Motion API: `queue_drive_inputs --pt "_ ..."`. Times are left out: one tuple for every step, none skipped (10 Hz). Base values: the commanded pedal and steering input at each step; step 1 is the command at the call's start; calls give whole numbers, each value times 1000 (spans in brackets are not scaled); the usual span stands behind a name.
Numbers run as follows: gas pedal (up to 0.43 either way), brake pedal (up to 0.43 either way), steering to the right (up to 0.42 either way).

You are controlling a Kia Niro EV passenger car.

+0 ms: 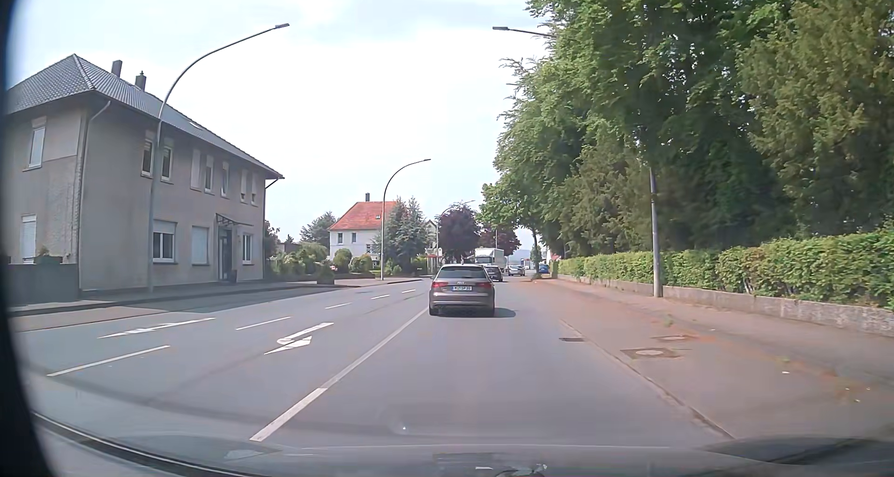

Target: Follow the waypoints while adhering to traffic rules and regulations

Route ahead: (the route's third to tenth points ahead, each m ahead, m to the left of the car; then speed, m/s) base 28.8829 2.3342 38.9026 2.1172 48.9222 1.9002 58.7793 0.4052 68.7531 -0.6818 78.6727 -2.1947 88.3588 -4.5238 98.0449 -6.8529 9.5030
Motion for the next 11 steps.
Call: queue_drive_inputs --pt "0 0 -2" --pt "0 0 -2" --pt "0 0 -3" --pt "0 0 -2" --pt "0 0 -3" --pt "0 0 -2" --pt "0 0 -3" --pt "0 0 -2" --pt "0 0 -2" --pt "0 0 -2" --pt "0 0 -1"
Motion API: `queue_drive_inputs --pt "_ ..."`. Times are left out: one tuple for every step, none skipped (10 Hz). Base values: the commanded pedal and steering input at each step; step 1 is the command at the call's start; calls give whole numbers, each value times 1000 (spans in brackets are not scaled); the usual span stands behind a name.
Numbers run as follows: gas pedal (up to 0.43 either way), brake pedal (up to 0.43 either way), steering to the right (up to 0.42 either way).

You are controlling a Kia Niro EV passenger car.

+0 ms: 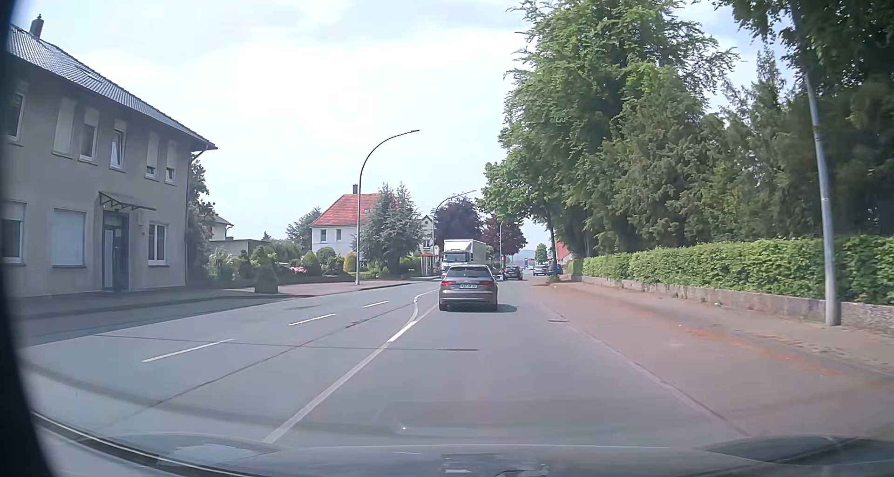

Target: Follow the waypoints while adhering to traffic rules and regulations

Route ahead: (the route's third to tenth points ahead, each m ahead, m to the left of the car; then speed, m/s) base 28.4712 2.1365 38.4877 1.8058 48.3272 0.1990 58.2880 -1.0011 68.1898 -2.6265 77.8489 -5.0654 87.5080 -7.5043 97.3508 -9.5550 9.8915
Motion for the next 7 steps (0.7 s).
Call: queue_drive_inputs --pt "0 0 0" --pt "0 0 0" --pt "0 0 1" --pt "0 0 1" --pt "0 0 1" --pt "0 0 1" --pt "0 0 1"
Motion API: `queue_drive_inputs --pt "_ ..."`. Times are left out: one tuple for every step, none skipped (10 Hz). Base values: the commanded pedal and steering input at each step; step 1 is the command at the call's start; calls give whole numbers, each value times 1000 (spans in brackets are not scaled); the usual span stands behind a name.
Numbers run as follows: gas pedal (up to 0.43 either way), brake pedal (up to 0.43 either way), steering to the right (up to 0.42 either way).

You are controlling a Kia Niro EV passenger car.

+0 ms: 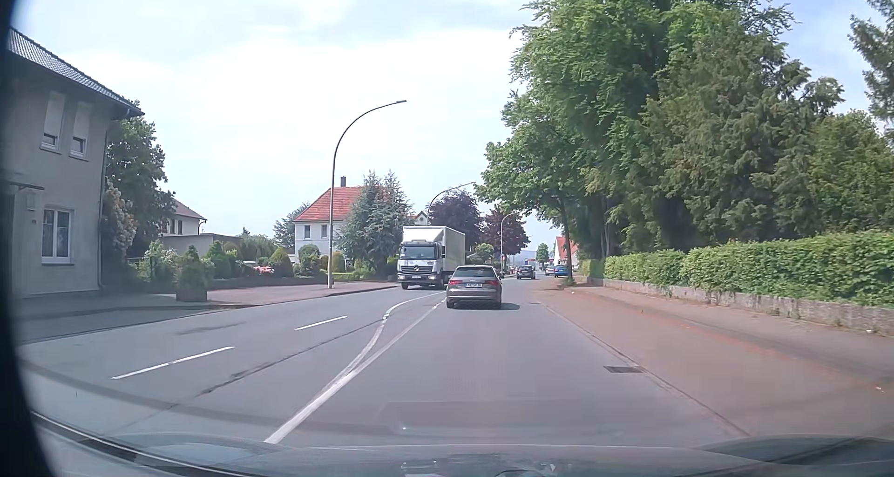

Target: Follow the waypoints while adhering to traffic rules and regulations

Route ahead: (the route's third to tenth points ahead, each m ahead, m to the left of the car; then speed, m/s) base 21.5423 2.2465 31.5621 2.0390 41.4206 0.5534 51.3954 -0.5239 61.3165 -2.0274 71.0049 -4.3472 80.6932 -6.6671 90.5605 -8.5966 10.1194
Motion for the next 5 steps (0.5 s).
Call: queue_drive_inputs --pt "0 0 1" --pt "0 0 1" --pt "0 0 1" --pt "0 0 1" --pt "0 0 2"
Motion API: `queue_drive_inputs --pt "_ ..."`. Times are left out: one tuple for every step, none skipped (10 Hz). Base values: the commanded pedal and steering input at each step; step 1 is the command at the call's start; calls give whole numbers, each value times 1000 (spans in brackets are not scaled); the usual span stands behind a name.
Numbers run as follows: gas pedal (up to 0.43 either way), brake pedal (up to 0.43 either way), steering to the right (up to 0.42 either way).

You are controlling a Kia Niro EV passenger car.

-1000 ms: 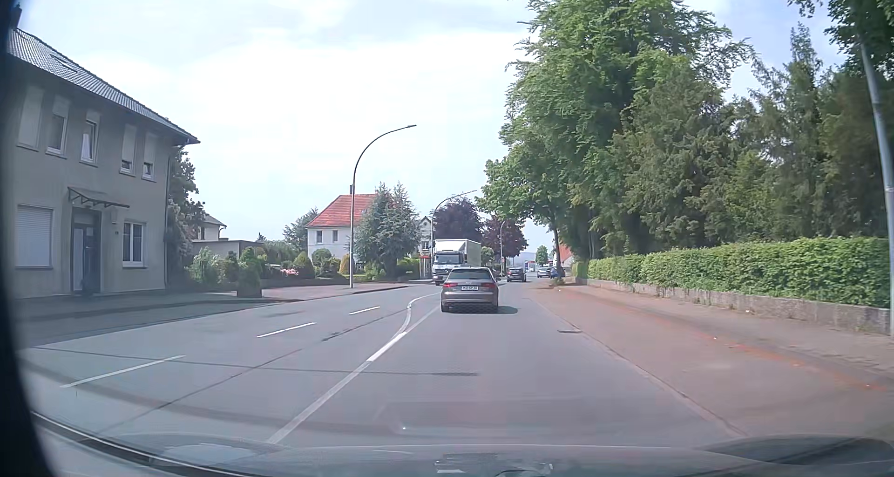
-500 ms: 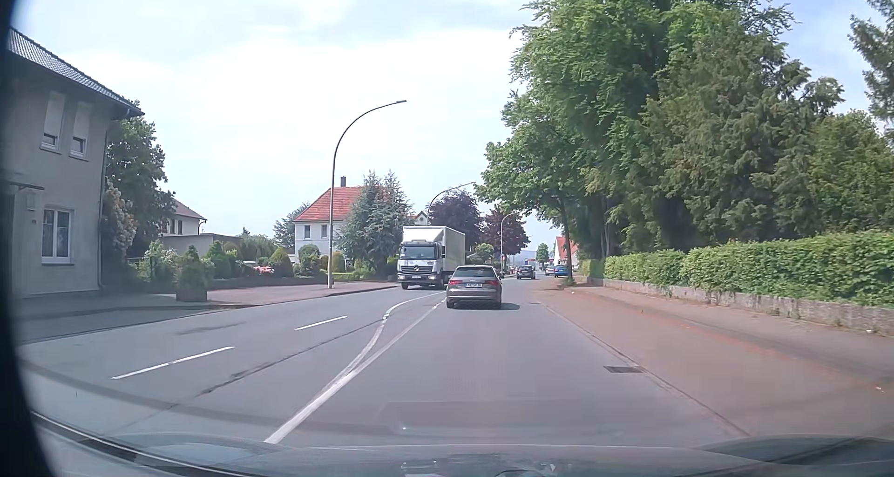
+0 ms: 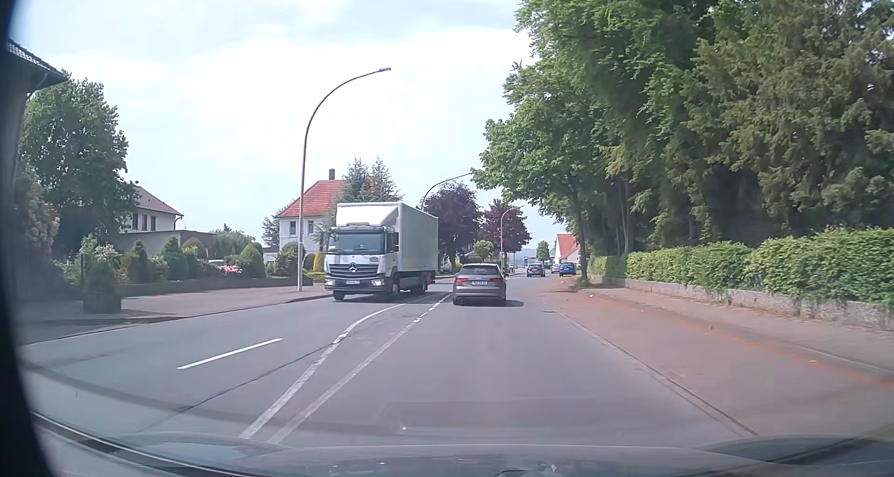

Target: Follow the waypoints while adhering to traffic rules and regulations

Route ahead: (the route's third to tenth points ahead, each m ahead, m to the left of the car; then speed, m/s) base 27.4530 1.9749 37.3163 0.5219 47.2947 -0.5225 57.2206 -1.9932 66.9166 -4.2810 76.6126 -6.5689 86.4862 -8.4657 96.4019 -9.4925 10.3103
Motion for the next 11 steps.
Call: queue_drive_inputs --pt "0 0 2" --pt "0 0 3" --pt "0 0 3" --pt "0 0 4" --pt "0 0 4" --pt "0 0 4" --pt "0 0 5" --pt "0 0 5" --pt "0 0 5" --pt "0 0 5" --pt "0 0 6"
